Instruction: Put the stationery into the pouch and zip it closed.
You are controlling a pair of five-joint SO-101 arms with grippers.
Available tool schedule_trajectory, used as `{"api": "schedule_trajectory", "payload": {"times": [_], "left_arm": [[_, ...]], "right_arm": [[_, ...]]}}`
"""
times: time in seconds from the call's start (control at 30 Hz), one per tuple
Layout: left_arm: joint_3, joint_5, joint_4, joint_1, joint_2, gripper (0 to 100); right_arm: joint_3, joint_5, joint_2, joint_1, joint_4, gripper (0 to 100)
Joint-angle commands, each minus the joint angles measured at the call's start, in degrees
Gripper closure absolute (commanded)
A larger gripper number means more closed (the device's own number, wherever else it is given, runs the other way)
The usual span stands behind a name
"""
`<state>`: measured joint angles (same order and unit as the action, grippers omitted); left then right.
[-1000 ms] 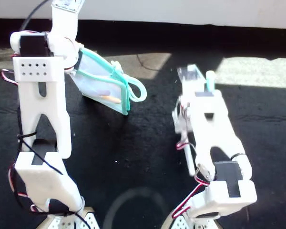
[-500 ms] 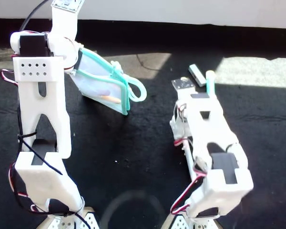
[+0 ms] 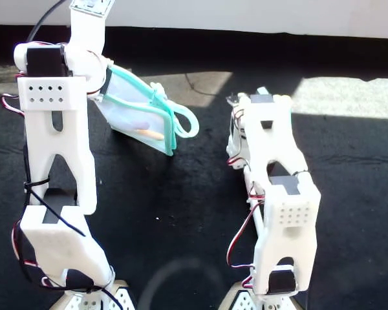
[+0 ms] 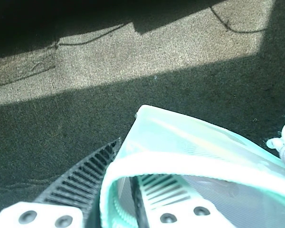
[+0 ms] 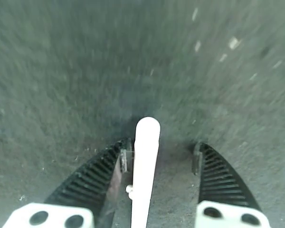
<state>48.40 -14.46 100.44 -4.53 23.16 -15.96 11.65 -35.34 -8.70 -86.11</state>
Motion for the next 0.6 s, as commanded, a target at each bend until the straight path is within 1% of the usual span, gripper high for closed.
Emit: {"api": "schedule_trajectory", "payload": {"times": [0.0,0.13,0.17,0.23,0.27,0.33,0.5,0.57], "left_arm": [[0.1,-0.5,-0.2,-0.2,0.8,99],[0.2,-0.5,-0.2,-0.2,0.8,99],[0.2,-0.5,-0.2,-0.2,0.8,99],[0.2,-0.5,-0.2,-0.2,0.8,99],[0.2,-0.5,-0.2,-0.2,0.8,99],[0.2,-0.5,-0.2,-0.2,0.8,99],[0.2,-0.5,-0.2,-0.2,0.8,99],[0.2,-0.5,-0.2,-0.2,0.8,99]], "right_arm": [[-4.4,0.5,0.1,-0.9,-0.2,79.7],[-4.1,1.3,-0.2,-2.1,-0.2,81.6],[-4.1,2.5,-0.3,-2.3,-0.2,85.0],[-4.2,4.0,-0.3,-3.0,0.2,96.8],[-4.2,4.0,-0.3,-3.2,0.2,99.8],[-4.1,4.0,-0.3,-3.6,-0.2,96.4],[-2.9,4.1,-0.4,-3.4,-1.2,96.4],[-2.9,4.2,-0.4,-3.4,-2.1,94.9]]}}
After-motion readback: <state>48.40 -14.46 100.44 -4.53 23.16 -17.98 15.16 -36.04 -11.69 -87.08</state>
